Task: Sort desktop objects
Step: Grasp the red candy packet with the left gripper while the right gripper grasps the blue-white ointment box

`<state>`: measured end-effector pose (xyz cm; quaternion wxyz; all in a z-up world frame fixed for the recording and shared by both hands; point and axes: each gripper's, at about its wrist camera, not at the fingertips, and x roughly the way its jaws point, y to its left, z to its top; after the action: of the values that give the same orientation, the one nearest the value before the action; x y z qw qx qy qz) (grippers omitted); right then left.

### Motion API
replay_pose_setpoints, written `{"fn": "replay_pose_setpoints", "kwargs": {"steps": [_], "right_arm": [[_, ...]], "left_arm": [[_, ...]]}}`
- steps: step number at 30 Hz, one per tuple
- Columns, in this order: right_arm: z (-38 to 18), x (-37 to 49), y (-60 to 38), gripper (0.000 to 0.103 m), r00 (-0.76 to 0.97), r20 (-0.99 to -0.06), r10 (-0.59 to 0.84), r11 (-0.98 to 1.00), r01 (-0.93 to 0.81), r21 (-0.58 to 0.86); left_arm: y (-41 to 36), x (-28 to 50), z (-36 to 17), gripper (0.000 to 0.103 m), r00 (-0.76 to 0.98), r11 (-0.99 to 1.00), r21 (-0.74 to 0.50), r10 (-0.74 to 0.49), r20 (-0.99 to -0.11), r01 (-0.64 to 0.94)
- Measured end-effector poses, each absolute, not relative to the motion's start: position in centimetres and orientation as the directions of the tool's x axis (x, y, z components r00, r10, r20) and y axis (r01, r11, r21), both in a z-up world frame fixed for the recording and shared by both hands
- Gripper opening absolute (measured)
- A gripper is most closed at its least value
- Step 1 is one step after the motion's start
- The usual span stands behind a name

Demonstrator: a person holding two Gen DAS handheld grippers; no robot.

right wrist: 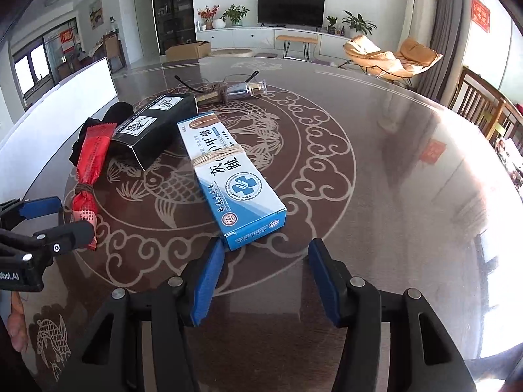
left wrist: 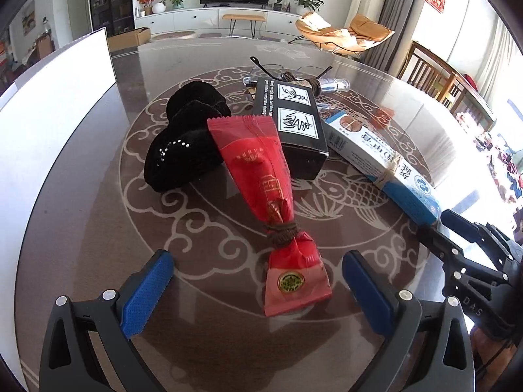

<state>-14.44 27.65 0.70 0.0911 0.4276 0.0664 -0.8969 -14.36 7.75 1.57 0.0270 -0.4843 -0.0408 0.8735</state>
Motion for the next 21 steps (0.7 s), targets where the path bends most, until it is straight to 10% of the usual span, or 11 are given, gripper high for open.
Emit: {"fn": "replay_pose_setpoints", "kwargs": {"steps": [4,8,21], "right_arm": [[0.7,-14.6,28.2,0.074,-0.61,-0.784,-0.115,-0.978,0.207,-0.017],[0.3,-14.8,28.6,0.095,-0.583,-0.8,-0.14,-0.977,0.214,0.016],[-0.2,-18.2,24.9,0.103,-0.529,-0.816,-0.233,-0.911,0.413,-0.008]], "left_arm": [[8.2,-15.8,1.5,0.1,-0.549,-0.995,-0.09,0.104,-0.83,-0.052],[7.3,-14.4,1.8,0.026,-0.603,-0.993,-0.049,0.105,-0.791,-0.109],[2.5,-5.0,1.9,0.023,-0.598,-0.983,-0.061,0.155,-0.786,-0.174]]}}
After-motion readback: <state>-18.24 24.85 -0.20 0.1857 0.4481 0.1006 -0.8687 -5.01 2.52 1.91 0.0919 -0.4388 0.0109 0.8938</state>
